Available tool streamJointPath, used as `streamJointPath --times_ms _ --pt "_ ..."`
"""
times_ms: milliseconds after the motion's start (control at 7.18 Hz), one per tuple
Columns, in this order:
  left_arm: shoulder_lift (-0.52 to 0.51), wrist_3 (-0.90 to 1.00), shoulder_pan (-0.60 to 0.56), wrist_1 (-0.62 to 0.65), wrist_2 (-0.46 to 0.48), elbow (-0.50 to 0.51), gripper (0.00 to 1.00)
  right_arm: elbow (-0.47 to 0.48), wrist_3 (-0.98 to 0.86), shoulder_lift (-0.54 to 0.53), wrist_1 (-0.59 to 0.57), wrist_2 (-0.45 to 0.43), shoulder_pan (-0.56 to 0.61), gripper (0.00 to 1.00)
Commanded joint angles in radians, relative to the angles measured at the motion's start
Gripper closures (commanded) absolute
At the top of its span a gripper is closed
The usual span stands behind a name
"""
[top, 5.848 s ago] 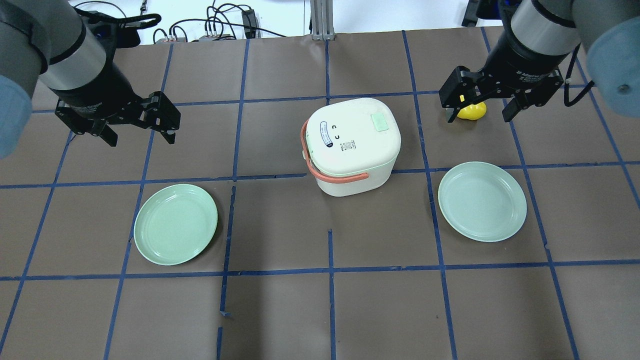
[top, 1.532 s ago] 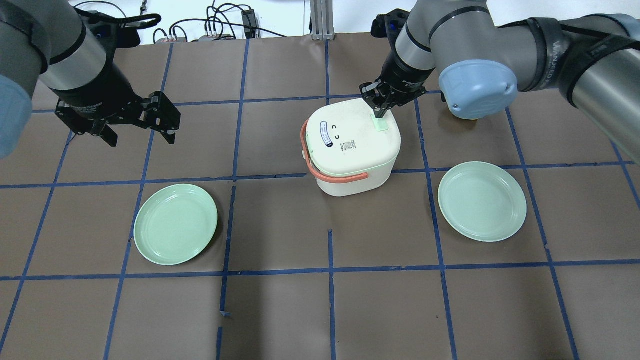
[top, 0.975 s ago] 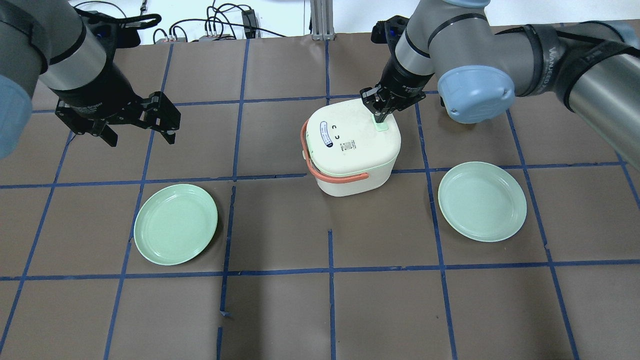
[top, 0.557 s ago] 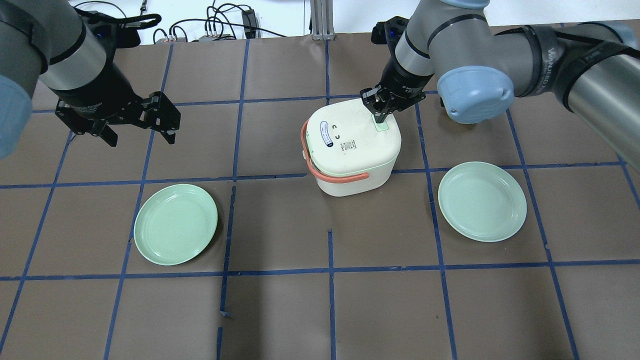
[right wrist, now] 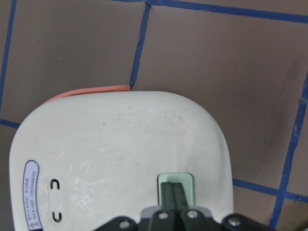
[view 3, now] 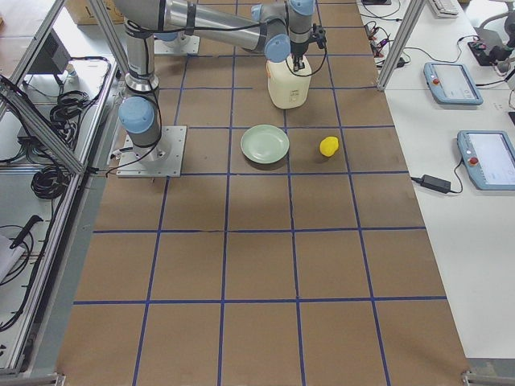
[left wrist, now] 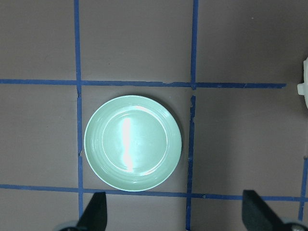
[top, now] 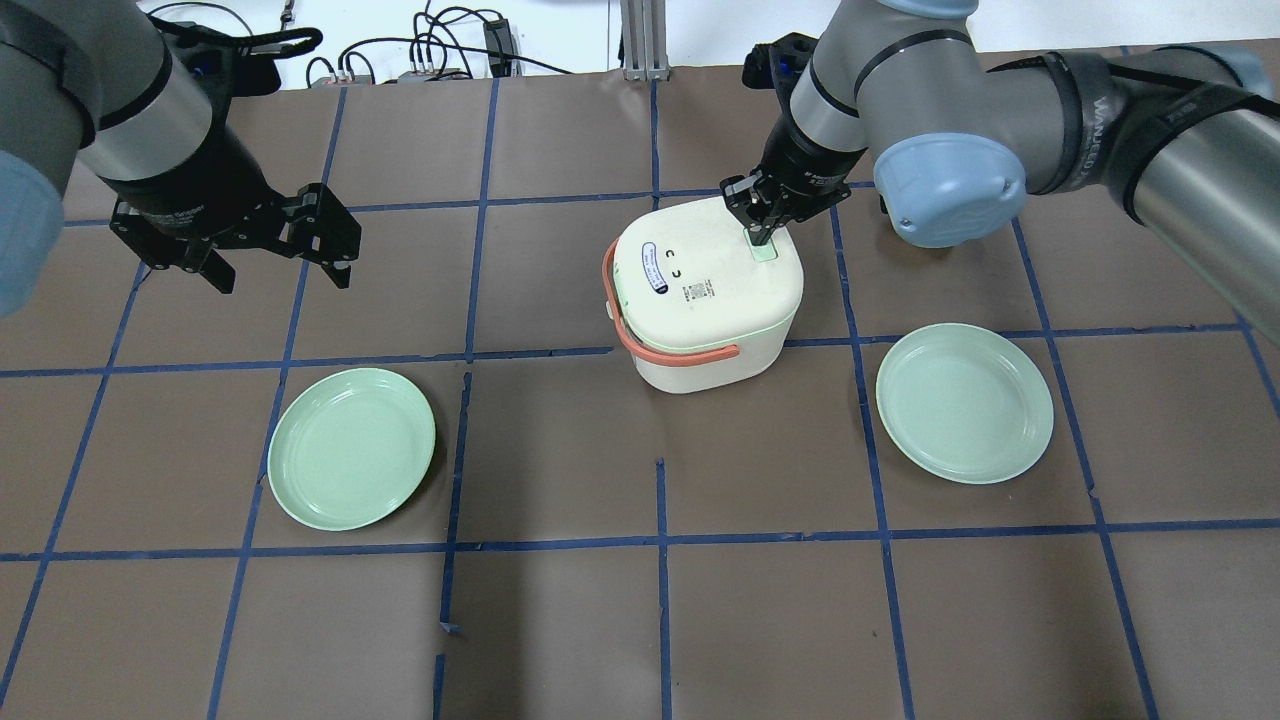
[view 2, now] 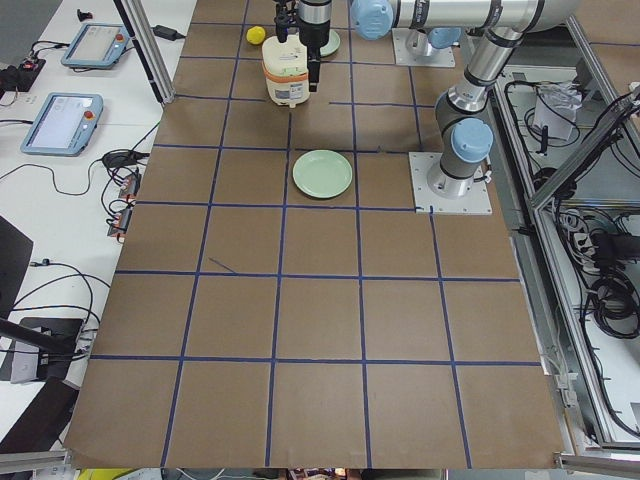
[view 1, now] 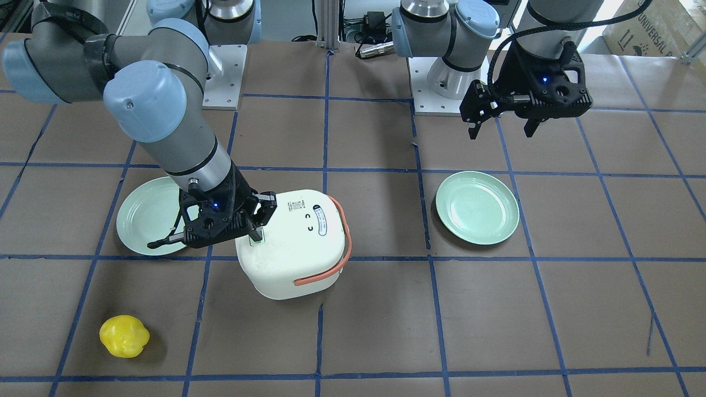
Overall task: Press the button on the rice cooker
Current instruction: 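Press down on the green lid button with the right gripper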
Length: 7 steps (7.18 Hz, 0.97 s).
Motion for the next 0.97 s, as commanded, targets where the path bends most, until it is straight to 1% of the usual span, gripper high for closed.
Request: streamJointPath --times_ms 0,418,557,696,835 --pt "0.000 0.000 0.000 0.000 0.000 0.000 0.00 0.000 0.001 0.003 -0.006 0.000 0.000 0.90" --pt "0.000 0.000 0.000 0.001 0.000 0.000 0.00 0.000 0.004 0.002 -0.007 -0.001 0.000 0.89" --pt "0.000 0.000 0.000 0.000 0.000 0.000 0.00 -0.009 0.010 -0.006 -0.006 -0.003 0.000 0.78" --pt "0.000 0.000 0.000 -0.001 0.000 0.000 0.00 -0.015 0.010 -0.015 0.000 -0.013 0.000 0.23" --pt "0.000 0.000 0.000 0.001 0.000 0.000 0.00 -0.017 0.010 -0.030 0.013 -0.016 0.000 0.01"
